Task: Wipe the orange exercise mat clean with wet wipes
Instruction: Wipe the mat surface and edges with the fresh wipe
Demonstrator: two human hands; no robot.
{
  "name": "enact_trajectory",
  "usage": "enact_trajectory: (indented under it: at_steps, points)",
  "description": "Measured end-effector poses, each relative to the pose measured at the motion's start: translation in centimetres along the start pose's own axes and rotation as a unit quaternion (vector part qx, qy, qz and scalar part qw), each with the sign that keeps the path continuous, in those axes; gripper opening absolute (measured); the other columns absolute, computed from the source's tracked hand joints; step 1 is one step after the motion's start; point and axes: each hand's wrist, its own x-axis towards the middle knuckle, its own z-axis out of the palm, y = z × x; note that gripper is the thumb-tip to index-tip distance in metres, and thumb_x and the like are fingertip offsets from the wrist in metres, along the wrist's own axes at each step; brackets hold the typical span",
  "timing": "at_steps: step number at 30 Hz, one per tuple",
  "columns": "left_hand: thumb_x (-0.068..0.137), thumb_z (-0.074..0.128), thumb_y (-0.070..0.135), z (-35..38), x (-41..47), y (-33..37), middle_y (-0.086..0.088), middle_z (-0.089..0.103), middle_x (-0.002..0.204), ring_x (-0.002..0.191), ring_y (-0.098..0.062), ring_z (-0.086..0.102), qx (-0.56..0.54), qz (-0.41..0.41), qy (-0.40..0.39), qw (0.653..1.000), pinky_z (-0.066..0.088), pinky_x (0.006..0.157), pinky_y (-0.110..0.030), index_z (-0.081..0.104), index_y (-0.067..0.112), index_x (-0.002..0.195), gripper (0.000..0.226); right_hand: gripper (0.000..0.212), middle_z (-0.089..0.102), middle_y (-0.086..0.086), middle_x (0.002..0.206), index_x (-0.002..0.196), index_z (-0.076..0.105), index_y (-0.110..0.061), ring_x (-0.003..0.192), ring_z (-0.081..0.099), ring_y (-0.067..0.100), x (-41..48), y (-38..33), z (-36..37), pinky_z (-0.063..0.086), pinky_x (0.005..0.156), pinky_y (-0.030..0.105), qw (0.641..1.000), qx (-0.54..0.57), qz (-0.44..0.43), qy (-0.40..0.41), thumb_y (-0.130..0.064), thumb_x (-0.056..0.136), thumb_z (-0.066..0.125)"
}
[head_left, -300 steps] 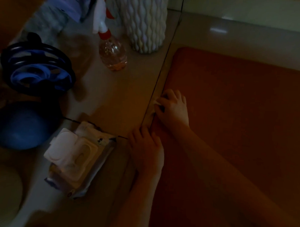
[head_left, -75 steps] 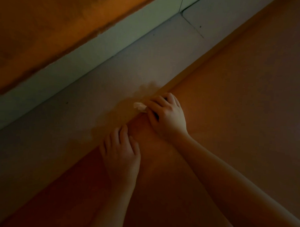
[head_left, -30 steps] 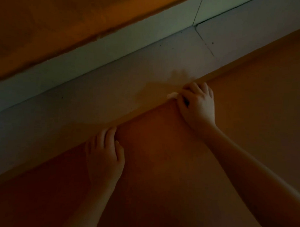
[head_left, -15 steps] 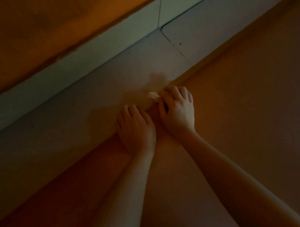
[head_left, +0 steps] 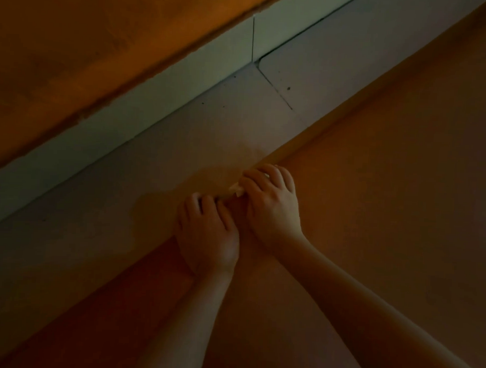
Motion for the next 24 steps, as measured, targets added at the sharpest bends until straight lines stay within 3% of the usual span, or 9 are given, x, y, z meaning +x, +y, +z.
enact_trajectory:
  at_steps: [4,8,11,15,18,21,24]
  points:
    - [0.092,0.034,0.025,-0.1,-0.1,0.2,-0.013,0.061,0.099,0.091,-0.035,0.057,-0.013,-0.006,0.011,1.000,0.047,0.076,-0.045,0.063,0.005,0.088,0.035,0.034,0.072,0.001,0.097,0.091,0.073,-0.016,0.099,0.062,0.029,2.0,3.0,-1.5,0.045,0.094,0.047,0.993,-0.026,-0.076,-0.082,-0.024,0.083,0.041]
    - [0.093,0.033,0.025,0.0,-0.2,0.2,-0.012,0.060,0.096,0.088,-0.034,0.057,-0.022,-0.011,0.019,1.000,0.048,0.073,-0.044,0.065,0.007,0.091,0.037,0.016,0.071,0.005,0.092,0.087,0.072,-0.014,0.099,0.058,0.033,4.1,7.0,-3.5,0.038,0.094,0.047,0.993,-0.083,0.014,-0.079,-0.011,0.082,0.057]
    - [0.093,0.033,0.024,0.0,-0.2,0.2,-0.013,0.061,0.099,0.092,-0.035,0.058,-0.014,-0.013,0.021,1.000,0.049,0.077,-0.046,0.065,0.006,0.093,0.037,0.026,0.070,0.005,0.084,0.081,0.071,-0.012,0.093,0.059,0.033,3.8,5.5,-3.3,0.044,0.087,0.045,0.994,-0.050,0.067,-0.067,-0.013,0.079,0.045]
    - [0.093,0.034,0.024,0.0,-0.3,0.4,-0.013,0.060,0.102,0.091,-0.035,0.057,-0.007,-0.014,0.018,1.000,0.047,0.075,-0.045,0.065,0.005,0.095,0.037,0.020,0.070,-0.003,0.082,0.079,0.070,-0.017,0.088,0.058,0.025,2.8,4.1,-2.6,0.047,0.081,0.039,0.994,0.033,-0.019,-0.105,-0.015,0.078,0.050]
    - [0.092,0.034,0.024,-0.2,-0.2,0.4,-0.012,0.060,0.101,0.088,-0.034,0.056,-0.009,-0.014,0.025,1.000,0.048,0.073,-0.045,0.065,0.005,0.095,0.036,0.032,0.073,-0.001,0.091,0.086,0.073,-0.018,0.092,0.061,0.028,4.7,7.8,-3.7,0.046,0.082,0.042,0.989,-0.003,-0.083,-0.119,-0.022,0.080,0.041]
    - [0.091,0.035,0.023,0.0,-0.2,0.4,-0.013,0.060,0.102,0.088,-0.035,0.056,-0.011,-0.013,0.026,1.000,0.046,0.073,-0.045,0.065,0.006,0.094,0.035,0.030,0.072,0.003,0.099,0.091,0.073,-0.014,0.101,0.058,0.034,6.2,12.7,-5.5,0.040,0.087,0.047,0.995,-0.032,-0.041,-0.090,-0.024,0.084,0.045]
    - [0.089,0.036,0.023,0.0,-0.1,0.4,-0.012,0.060,0.103,0.088,-0.035,0.056,-0.014,-0.013,0.030,0.999,0.046,0.072,-0.045,0.065,0.006,0.093,0.034,0.035,0.072,0.004,0.098,0.091,0.072,-0.010,0.101,0.056,0.035,5.8,13.8,-5.5,0.037,0.090,0.048,0.999,0.013,0.032,-0.033,-0.019,0.085,0.039]
